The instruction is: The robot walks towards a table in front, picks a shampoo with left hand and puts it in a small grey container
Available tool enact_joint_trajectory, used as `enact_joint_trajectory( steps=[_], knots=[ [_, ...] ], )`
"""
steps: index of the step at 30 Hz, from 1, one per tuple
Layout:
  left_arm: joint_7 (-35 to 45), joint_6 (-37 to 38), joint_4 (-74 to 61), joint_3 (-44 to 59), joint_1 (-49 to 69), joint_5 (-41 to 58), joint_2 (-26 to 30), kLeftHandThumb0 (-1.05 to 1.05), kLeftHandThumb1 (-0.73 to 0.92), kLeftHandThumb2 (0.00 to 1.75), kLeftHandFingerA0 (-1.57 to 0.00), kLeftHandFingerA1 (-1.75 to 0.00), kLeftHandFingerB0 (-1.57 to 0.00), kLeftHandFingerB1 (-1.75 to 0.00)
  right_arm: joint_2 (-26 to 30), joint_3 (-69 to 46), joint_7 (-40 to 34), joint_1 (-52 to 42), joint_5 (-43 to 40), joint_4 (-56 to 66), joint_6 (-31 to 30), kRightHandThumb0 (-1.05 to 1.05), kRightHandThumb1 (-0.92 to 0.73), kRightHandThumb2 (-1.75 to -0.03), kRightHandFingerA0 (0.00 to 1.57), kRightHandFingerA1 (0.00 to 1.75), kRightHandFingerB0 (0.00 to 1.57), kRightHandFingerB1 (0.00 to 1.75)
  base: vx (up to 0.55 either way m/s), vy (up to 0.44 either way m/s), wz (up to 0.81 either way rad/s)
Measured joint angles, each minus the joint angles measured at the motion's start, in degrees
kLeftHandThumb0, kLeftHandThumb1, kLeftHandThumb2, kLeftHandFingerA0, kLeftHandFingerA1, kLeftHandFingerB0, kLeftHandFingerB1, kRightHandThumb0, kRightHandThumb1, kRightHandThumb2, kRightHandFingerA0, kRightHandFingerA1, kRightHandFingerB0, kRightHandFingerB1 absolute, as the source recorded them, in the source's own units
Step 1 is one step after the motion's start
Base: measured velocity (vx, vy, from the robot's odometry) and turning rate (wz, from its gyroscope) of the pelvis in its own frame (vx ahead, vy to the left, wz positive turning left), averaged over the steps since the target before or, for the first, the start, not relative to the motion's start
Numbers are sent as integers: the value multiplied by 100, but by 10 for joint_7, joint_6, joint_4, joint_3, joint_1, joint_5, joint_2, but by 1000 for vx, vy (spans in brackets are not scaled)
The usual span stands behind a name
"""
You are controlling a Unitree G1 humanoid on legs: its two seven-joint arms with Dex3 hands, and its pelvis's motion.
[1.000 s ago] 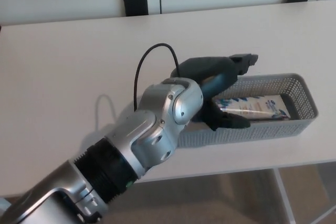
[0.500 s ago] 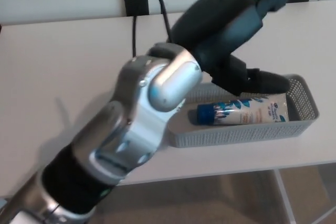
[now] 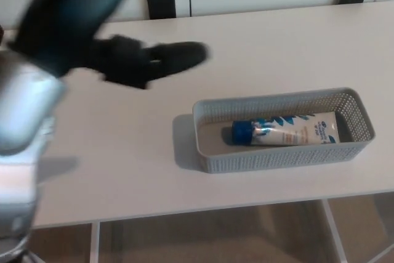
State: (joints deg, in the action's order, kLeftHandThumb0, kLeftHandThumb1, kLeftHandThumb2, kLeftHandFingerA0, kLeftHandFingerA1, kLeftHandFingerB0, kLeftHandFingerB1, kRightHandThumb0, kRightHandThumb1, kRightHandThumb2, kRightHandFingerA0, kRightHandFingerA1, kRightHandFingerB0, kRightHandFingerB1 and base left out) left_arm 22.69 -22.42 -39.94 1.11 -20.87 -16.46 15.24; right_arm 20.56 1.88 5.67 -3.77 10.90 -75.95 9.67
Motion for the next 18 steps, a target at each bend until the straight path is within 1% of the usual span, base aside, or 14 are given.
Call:
enact_joint_trajectory(
  steps=[2,3,4,9,10,12,13,14,18],
  knots=[
    [10,0,-5,36,45,25,1,-62,36,69,-17,-42,-14,-36,0,0,0,-1,0,0,0,-32,-76,-62,58,43,46,37,0,0,0],
    [15,0,-6,50,66,35,0,-29,18,81,-5,-52,-5,-50,0,0,0,-1,0,0,0,-33,-77,-63,58,42,46,37,0,0,0],
    [19,1,-7,62,86,44,0,-28,15,79,-8,-53,-8,-51,0,0,0,-2,0,0,0,-33,-77,-63,59,43,45,37,0,0,0],
    [64,1,-6,138,224,105,-4,-28,15,79,-8,-53,-8,-51,0,0,0,-6,0,-1,0,-33,-77,-63,59,43,45,37,0,0,0],
    [68,1,-6,144,236,110,-4,-59,40,53,-26,-33,-30,-31,0,1,0,-7,0,-1,0,-31,-77,-63,59,43,47,37,0,0,0],
    [93,2,-2,177,296,135,-5,-59,40,53,-26,-33,-30,-31,0,1,0,-9,0,-1,0,-31,-77,-63,59,43,47,37,0,0,0],
    [104,3,2,188,319,143,-5,-65,41,54,-31,-34,-34,-32,0,1,0,-10,0,-1,0,-33,-77,-63,59,43,48,38,0,0,0],
    [111,3,5,195,334,149,-5,-65,41,54,-31,-34,-34,-32,0,1,0,-10,0,-1,0,-33,-77,-63,59,43,48,38,0,0,0],
    [159,6,30,237,425,179,2,-59,40,53,-30,-35,-32,-31,0,1,0,-12,0,0,0,-31,-77,-63,60,44,47,38,0,0,0]
  ],
)
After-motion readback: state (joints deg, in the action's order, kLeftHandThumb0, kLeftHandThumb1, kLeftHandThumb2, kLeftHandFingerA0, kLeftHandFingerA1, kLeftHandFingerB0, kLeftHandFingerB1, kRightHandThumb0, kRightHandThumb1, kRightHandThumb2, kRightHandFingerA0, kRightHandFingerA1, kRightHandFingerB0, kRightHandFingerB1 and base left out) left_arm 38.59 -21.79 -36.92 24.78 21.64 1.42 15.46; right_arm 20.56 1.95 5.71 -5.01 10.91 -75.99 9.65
